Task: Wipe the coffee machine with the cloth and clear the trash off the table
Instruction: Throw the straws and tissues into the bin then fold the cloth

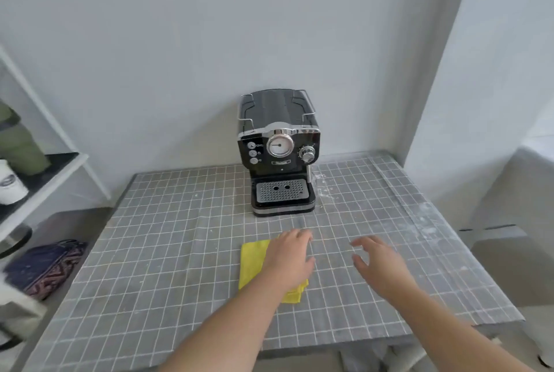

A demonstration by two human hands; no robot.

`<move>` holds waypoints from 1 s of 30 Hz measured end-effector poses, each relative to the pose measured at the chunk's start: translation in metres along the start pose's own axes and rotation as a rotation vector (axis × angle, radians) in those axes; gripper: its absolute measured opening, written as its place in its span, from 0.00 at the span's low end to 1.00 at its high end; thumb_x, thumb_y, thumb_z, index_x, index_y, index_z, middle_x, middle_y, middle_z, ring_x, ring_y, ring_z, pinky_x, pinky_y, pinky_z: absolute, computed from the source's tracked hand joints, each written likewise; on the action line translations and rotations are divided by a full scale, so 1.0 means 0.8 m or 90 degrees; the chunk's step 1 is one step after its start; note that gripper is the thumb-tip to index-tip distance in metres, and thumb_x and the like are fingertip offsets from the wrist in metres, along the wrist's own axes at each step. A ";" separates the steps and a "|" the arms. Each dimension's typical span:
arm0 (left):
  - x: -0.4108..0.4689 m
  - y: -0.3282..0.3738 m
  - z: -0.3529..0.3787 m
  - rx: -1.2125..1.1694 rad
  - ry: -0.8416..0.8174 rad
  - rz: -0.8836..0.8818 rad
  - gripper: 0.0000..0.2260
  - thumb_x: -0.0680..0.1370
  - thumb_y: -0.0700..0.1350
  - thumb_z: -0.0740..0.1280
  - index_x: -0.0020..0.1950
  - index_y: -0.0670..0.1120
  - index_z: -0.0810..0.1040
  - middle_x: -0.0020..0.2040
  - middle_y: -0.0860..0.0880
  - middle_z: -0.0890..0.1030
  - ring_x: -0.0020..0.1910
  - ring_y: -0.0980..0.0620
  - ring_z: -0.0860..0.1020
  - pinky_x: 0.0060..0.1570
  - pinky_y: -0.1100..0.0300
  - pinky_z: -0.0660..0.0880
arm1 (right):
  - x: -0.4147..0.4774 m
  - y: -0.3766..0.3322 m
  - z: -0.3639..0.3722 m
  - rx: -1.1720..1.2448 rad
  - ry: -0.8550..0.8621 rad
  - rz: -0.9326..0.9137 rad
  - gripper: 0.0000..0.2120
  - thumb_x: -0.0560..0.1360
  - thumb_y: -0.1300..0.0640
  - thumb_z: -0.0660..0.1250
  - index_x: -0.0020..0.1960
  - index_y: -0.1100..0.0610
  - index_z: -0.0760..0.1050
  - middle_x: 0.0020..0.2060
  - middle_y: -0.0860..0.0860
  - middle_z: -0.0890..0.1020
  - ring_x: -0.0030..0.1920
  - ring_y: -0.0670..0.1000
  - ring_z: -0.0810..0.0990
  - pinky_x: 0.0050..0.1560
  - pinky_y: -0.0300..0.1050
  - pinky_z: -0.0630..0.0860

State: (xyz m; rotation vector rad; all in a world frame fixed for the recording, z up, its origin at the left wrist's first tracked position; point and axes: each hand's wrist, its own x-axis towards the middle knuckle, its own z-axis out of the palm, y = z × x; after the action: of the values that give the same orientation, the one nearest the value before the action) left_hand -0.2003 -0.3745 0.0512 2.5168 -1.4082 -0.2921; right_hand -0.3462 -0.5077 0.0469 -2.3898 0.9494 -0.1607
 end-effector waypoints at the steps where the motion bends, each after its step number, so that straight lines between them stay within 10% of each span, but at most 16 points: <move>1: -0.002 -0.026 -0.005 0.000 0.004 -0.024 0.18 0.77 0.50 0.64 0.66 0.49 0.69 0.65 0.50 0.74 0.65 0.47 0.71 0.60 0.51 0.71 | 0.012 -0.019 0.013 -0.003 -0.015 -0.016 0.13 0.78 0.54 0.62 0.62 0.51 0.73 0.62 0.46 0.74 0.55 0.49 0.76 0.49 0.39 0.70; 15: 0.036 -0.216 0.036 0.047 -0.149 -0.097 0.30 0.78 0.53 0.64 0.76 0.46 0.59 0.74 0.48 0.65 0.72 0.48 0.66 0.71 0.49 0.65 | 0.135 -0.095 0.148 -0.152 -0.202 -0.023 0.25 0.77 0.51 0.62 0.73 0.50 0.63 0.72 0.48 0.67 0.72 0.53 0.64 0.69 0.51 0.67; 21: 0.045 -0.214 0.047 0.038 -0.097 -0.089 0.19 0.78 0.49 0.64 0.69 0.46 0.70 0.65 0.50 0.74 0.63 0.50 0.73 0.64 0.54 0.71 | 0.166 -0.092 0.161 -0.251 -0.253 -0.078 0.23 0.76 0.48 0.63 0.69 0.49 0.66 0.65 0.48 0.73 0.67 0.52 0.69 0.69 0.51 0.66; 25: 0.044 -0.208 0.048 0.008 -0.081 -0.128 0.13 0.79 0.49 0.64 0.61 0.45 0.74 0.57 0.50 0.76 0.55 0.51 0.75 0.58 0.57 0.73 | 0.174 -0.095 0.162 -0.268 -0.293 -0.103 0.18 0.74 0.47 0.65 0.62 0.51 0.72 0.56 0.49 0.75 0.61 0.52 0.72 0.64 0.48 0.71; 30: 0.033 -0.202 0.038 -0.273 -0.033 -0.258 0.08 0.81 0.45 0.61 0.57 0.44 0.71 0.44 0.50 0.75 0.36 0.55 0.71 0.37 0.64 0.68 | 0.178 -0.106 0.145 -0.056 -0.351 -0.060 0.03 0.73 0.56 0.65 0.45 0.53 0.72 0.36 0.48 0.74 0.32 0.46 0.72 0.31 0.37 0.70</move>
State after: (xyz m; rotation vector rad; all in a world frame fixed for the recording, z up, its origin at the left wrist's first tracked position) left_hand -0.0651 -0.3192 -0.0286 2.4110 -0.7328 -0.6588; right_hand -0.1548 -0.4991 -0.0174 -2.3625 0.5915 0.4913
